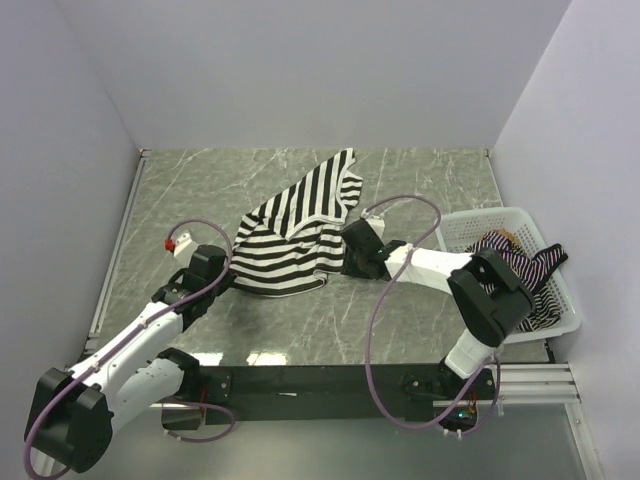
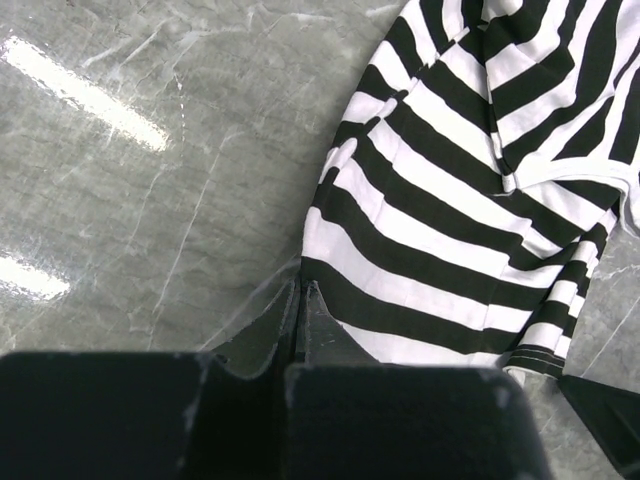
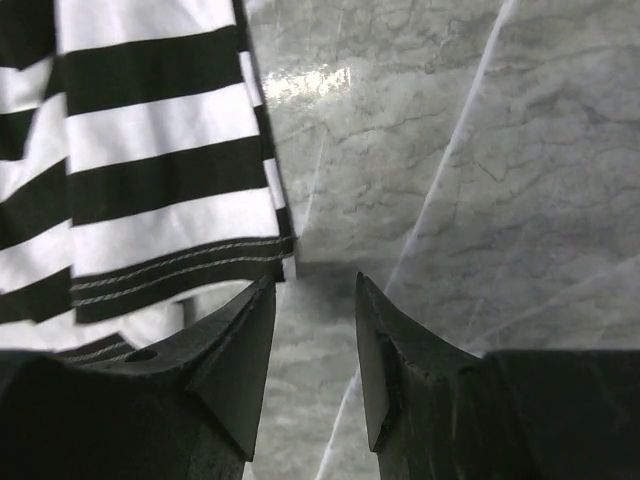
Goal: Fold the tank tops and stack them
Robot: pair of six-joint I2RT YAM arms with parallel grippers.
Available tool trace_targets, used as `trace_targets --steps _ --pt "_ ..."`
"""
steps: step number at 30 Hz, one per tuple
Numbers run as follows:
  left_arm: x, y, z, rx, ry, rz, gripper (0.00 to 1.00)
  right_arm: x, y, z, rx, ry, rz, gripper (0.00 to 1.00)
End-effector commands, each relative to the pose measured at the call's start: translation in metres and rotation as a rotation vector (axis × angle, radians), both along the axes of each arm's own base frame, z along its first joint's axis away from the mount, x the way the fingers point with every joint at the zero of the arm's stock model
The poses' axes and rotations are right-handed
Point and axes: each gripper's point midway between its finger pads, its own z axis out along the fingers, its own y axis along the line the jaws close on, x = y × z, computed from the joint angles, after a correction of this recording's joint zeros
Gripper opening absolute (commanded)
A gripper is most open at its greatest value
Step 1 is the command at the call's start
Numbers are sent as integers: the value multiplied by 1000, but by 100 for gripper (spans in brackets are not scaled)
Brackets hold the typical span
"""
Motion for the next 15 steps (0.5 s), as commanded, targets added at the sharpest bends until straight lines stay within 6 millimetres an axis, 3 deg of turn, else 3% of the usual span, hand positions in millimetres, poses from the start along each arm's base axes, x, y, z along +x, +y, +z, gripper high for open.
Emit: trace_targets --steps 1,15 --pt "10 -2 19 -9 -61 -13 1 17 9 5 -25 -51 -43 45" --pt "9 -5 20 -21 -73 -28 0 19 14 -8 -107 -31 -46 43"
